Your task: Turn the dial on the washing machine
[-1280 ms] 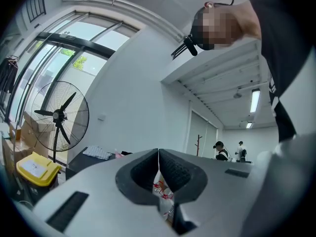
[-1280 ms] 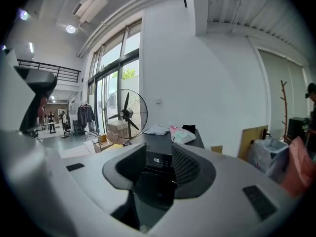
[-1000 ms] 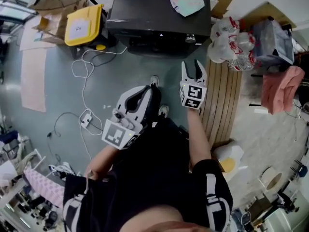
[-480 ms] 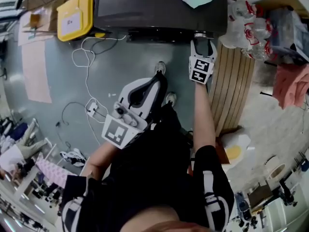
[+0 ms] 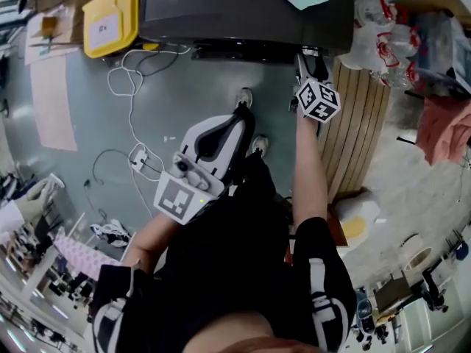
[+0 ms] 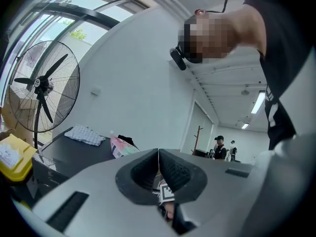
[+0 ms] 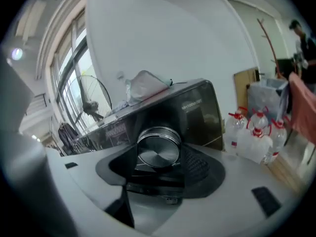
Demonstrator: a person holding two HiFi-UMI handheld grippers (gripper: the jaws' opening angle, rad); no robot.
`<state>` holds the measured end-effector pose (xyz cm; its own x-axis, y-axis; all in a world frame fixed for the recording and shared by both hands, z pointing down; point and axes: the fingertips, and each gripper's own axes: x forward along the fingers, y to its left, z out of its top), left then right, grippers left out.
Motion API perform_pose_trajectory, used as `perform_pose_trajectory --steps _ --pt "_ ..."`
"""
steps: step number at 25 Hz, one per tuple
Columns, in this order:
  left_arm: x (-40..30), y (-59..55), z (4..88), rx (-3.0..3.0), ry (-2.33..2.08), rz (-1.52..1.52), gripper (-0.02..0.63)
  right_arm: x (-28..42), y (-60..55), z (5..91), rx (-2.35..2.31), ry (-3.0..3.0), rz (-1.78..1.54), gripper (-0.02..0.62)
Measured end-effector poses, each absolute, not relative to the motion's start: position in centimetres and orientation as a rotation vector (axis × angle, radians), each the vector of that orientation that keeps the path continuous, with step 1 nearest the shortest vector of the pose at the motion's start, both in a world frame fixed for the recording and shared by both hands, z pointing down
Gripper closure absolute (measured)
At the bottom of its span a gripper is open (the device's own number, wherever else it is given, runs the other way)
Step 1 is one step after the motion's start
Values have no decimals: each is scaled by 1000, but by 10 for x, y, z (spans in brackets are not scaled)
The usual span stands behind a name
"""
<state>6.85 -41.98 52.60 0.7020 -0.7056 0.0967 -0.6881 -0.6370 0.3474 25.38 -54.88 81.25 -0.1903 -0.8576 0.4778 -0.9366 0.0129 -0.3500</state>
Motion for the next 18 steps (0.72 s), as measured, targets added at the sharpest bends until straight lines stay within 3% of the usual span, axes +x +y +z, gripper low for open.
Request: perform_pose_trajectory --steps 7,12,15,18 --pt "63 -381 495 2583 -1114 -96 583 251 -527 791 1860 -2077 766 288" --pt "53 -315 435 2621 -1186 -181 583 243 -449 701 1846 -2085 705 296" --pt "45 -264 400 2645 -1238 -201 583 234 -389 617 1856 -2126 590 408" --pt "36 -218 371 2667 -1294 -221 583 221 -331 541 1841 -2217 496 451"
